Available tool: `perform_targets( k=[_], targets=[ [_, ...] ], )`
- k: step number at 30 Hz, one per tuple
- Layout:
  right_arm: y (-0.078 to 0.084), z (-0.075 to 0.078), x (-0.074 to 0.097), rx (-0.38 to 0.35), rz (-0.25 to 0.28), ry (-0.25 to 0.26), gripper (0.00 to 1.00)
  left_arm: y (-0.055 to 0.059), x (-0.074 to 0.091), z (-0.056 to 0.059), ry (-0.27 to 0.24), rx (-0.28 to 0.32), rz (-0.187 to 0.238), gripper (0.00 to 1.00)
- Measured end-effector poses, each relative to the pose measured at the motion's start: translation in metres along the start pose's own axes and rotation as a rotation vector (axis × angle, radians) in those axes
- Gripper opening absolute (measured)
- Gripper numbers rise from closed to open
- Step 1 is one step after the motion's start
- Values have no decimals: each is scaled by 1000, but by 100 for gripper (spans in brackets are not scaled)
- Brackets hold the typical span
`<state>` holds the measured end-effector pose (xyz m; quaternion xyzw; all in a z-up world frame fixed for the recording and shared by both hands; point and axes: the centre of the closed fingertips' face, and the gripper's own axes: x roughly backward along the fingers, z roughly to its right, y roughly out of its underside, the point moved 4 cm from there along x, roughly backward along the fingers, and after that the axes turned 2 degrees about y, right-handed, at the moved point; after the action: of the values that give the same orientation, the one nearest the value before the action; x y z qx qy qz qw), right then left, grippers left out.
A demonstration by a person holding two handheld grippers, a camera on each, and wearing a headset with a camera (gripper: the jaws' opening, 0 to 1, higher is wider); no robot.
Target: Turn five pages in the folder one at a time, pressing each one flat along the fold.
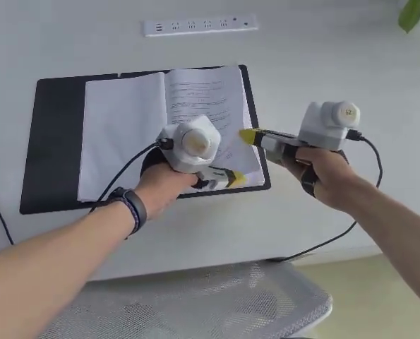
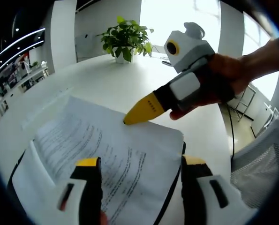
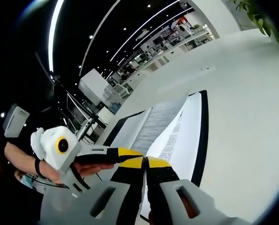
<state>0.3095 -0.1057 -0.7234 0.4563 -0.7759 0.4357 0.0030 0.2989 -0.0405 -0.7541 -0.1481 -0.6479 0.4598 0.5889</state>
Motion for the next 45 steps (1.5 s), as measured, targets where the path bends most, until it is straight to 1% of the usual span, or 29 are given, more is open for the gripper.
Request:
perform_targets(
  k=[4,8,13,15,16,18,21,23,26,30,37,42,45],
  targets=[
    [-5,-9,-1,7,12,-15,0,-3,14,-5,-10,-1,15,72],
    [-7,-19,-4,23,11,-31,0,-3,29,-10,-21,1,24,74],
    [-13,-30,-8,38,17,-51,0,-3,53,-16,-36,60,65,75],
    [-14,-33,-10,54,10,-57,0,0,64,-18,-43,73,78,75],
    [-15,-34,-10,56,11,-59,0,0,66,-18,-44,76,80,75],
    [-16,-37,-11,60,12,-64,0,3,76,-20,-56,92,92,75],
    [-16,-44,-14,71,9,-73,0,8,92,-23,-79,97,96,75],
    [-16,-48,-16,77,7,-80,0,15,100,-30,-96,104,100,75],
    [-15,-56,-20,87,4,-95,0,22,118,-33,-127,129,111,75],
    [-15,-67,-25,96,3,-115,0,33,137,-37,-161,155,114,75],
    [-20,-84,-33,114,5,-145,0,49,165,-41,-207,195,126,76],
    [-27,-97,-41,116,17,-172,0,56,179,-45,-233,214,134,76],
    [-30,-109,-48,123,22,-198,0,60,188,-47,-248,227,143,76]
  ],
)
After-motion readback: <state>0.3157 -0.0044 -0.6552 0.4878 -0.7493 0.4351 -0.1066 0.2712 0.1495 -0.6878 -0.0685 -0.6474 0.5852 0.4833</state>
